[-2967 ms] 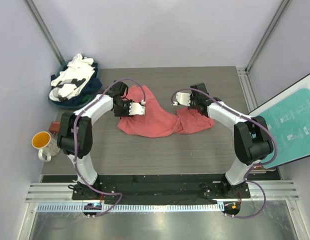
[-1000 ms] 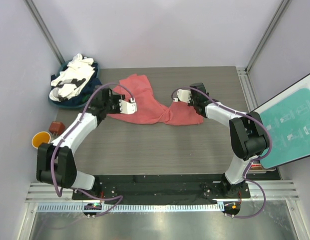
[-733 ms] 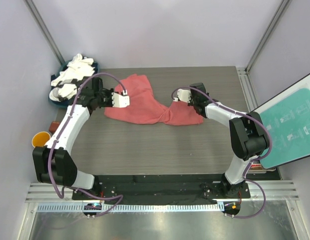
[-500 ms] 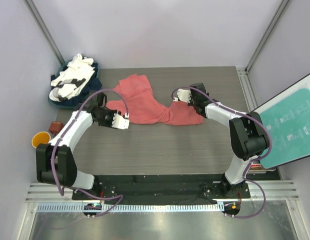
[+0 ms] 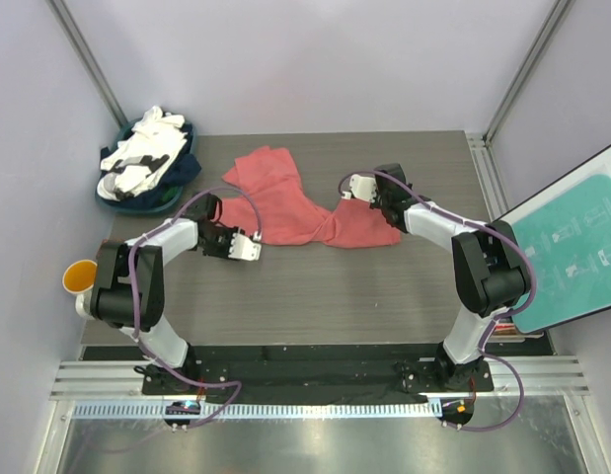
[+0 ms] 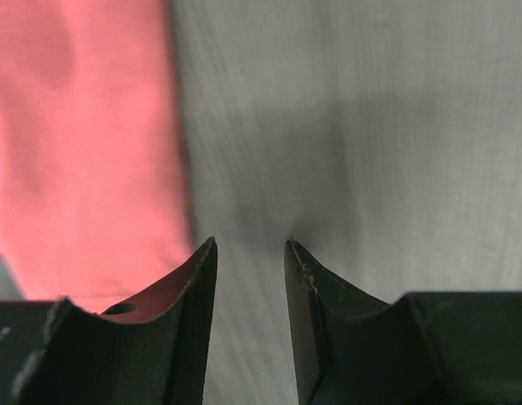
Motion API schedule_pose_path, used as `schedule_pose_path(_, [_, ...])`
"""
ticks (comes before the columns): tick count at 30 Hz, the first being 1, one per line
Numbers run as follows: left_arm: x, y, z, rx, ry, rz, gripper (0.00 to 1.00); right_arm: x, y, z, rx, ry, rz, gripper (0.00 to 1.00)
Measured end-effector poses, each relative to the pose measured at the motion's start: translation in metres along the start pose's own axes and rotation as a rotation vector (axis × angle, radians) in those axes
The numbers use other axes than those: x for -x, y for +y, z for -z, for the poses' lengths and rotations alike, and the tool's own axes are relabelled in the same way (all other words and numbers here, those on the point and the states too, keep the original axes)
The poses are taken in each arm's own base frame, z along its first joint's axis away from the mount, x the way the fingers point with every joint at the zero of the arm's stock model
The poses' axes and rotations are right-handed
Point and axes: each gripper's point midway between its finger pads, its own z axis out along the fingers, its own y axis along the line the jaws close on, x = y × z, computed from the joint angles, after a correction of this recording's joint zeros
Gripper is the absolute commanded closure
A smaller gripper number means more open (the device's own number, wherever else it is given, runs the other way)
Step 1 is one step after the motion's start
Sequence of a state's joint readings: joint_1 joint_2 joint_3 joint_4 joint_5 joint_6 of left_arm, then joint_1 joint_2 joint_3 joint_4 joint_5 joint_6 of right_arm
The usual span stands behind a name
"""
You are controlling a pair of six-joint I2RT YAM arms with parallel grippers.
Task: Fold and stack the t-shirts
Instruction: Flatten out the tshirt
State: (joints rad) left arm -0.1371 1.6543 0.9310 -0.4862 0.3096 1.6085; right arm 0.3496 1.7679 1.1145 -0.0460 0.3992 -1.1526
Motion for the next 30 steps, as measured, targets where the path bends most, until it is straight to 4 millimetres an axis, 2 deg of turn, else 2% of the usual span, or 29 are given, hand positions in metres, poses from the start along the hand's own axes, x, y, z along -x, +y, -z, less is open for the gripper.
schedule_pose_path(6, [-0.013,0.031,-0.008,0.076,0.047,-0.016,0.62,0.001,0.001,-0.001,0.003,0.001,0.001,0.99])
schedule_pose_path(9, [-0.021,0.047,-0.014,0.104,0.074,-0.022,0.80,0.001,0.004,-0.004,0.010,0.005,0.005,0.99])
schedule_pose_path(10, [-0.023,0.050,-0.016,0.106,0.081,-0.023,0.96,0.001,0.005,-0.005,0.013,0.006,0.006,0.99])
schedule_pose_path(11, [-0.025,0.053,-0.017,0.108,0.088,-0.026,1.00,0.000,0.006,-0.005,0.014,0.006,0.007,0.99])
schedule_pose_path(15, [-0.027,0.057,-0.019,0.080,0.095,-0.021,1.00,0.001,0.005,-0.005,0.014,0.007,0.011,0.99])
schedule_pose_path(17, [-0.023,0.050,-0.015,0.020,0.079,0.000,1.00,0.000,0.005,-0.005,0.014,0.007,0.014,0.99])
schedule_pose_path(19, [-0.014,0.047,-0.004,-0.045,0.047,0.023,1.00,0.000,0.004,-0.005,0.012,0.008,0.019,0.99])
schedule_pose_path(21, [-0.004,0.051,0.013,-0.088,0.012,0.041,1.00,-0.002,0.001,-0.006,0.008,0.011,0.021,0.99])
schedule_pose_path(27, [0.039,0.089,0.085,-0.109,-0.090,0.028,1.00,-0.006,-0.011,-0.007,-0.011,0.017,0.014,0.99])
schedule_pose_path(30, [0.053,0.100,0.102,-0.090,-0.102,0.009,1.00,-0.008,-0.012,-0.008,-0.011,0.018,0.026,0.99])
